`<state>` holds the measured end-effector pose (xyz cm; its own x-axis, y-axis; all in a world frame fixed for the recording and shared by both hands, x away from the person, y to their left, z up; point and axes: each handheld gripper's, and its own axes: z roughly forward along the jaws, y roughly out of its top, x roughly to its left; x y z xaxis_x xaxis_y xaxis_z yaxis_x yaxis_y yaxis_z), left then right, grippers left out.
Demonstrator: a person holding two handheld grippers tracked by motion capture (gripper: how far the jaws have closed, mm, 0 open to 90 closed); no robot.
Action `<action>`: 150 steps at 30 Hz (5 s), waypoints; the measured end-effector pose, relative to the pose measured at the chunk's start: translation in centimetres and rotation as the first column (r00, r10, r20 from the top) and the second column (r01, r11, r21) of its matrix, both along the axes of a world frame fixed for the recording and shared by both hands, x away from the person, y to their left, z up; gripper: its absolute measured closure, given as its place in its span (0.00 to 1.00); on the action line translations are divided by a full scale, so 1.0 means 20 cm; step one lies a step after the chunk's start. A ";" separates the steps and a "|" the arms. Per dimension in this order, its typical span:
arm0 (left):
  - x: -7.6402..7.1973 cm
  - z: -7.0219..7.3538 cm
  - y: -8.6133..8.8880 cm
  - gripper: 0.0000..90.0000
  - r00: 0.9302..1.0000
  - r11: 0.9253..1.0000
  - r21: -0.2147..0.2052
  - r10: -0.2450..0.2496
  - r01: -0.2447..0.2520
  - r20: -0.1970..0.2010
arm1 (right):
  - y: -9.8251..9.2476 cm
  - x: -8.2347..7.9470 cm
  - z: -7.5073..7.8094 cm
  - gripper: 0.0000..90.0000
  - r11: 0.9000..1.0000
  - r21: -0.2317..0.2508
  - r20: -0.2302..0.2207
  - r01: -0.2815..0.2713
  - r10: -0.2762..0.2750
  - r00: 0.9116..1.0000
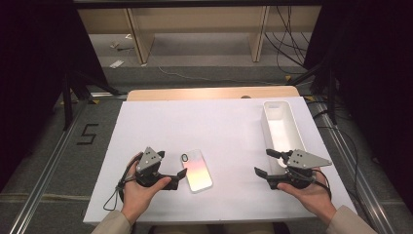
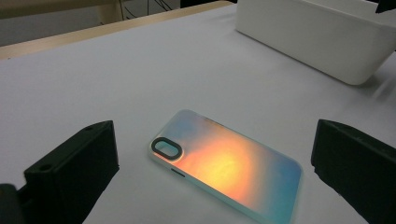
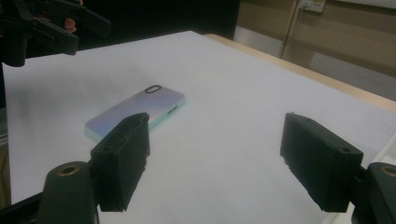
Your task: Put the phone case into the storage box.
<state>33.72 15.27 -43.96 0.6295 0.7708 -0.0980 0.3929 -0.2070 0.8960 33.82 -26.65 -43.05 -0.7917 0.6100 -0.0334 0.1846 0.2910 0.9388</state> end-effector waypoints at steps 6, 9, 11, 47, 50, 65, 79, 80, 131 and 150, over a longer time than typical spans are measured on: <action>0.01 0.00 -0.01 0.01 1.000 1.000 0.013 0.000 0.000 -0.001 | -0.01 0.00 0.00 0.27 1.000 0.005 0.001 0.002 -0.002 1.000; 0.01 0.00 0.00 0.04 1.000 1.000 0.013 0.004 -0.004 0.001 | 0.00 0.00 0.00 0.27 1.000 0.000 0.002 0.004 -0.004 1.000; 0.01 0.00 -0.01 0.15 1.000 1.000 0.006 0.009 -0.009 -0.002 | -0.01 0.00 0.00 0.27 1.000 0.001 0.003 0.007 -0.007 1.000; 0.09 -0.17 -0.51 1.00 0.955 0.955 0.182 -0.193 0.236 -0.227 | 0.04 -0.01 0.01 0.28 0.999 -0.013 0.014 0.030 -0.030 0.999; 0.10 -0.19 -0.56 1.00 0.951 0.949 0.199 -0.196 0.246 -0.238 | 0.05 0.00 0.01 0.28 0.999 -0.017 0.014 0.027 -0.027 1.000; 0.09 -0.22 -0.60 1.00 0.941 0.935 0.234 -0.200 0.266 -0.272 | 0.06 0.01 0.01 0.28 1.000 -0.011 0.007 0.010 -0.010 1.000; 0.04 -0.20 -0.51 1.00 0.929 0.925 0.258 -0.191 0.279 -0.318 | 0.06 0.01 0.01 0.28 1.000 -0.011 0.007 0.002 -0.002 1.000; 0.04 -0.20 -0.49 1.00 0.927 0.925 0.259 -0.187 0.277 -0.324 | 0.07 0.01 0.01 0.28 1.000 -0.011 0.008 0.001 -0.001 1.000; -0.02 -0.06 -0.13 0.39 0.973 0.960 0.238 -0.096 0.147 -0.210 | 0.06 0.01 0.01 0.28 1.000 -0.007 -0.002 -0.006 0.006 1.000; 0.05 -0.01 -0.08 0.00 0.996 0.975 0.220 -0.016 0.035 -0.088 | 0.02 -0.01 0.00 0.28 1.000 0.017 -0.002 -0.009 0.009 1.000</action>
<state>34.67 13.65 -44.14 0.6457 0.7634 0.0192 0.4577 -0.4070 0.7905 33.66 -26.27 -42.96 -0.7970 0.6036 -0.0214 0.1842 0.2766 0.9432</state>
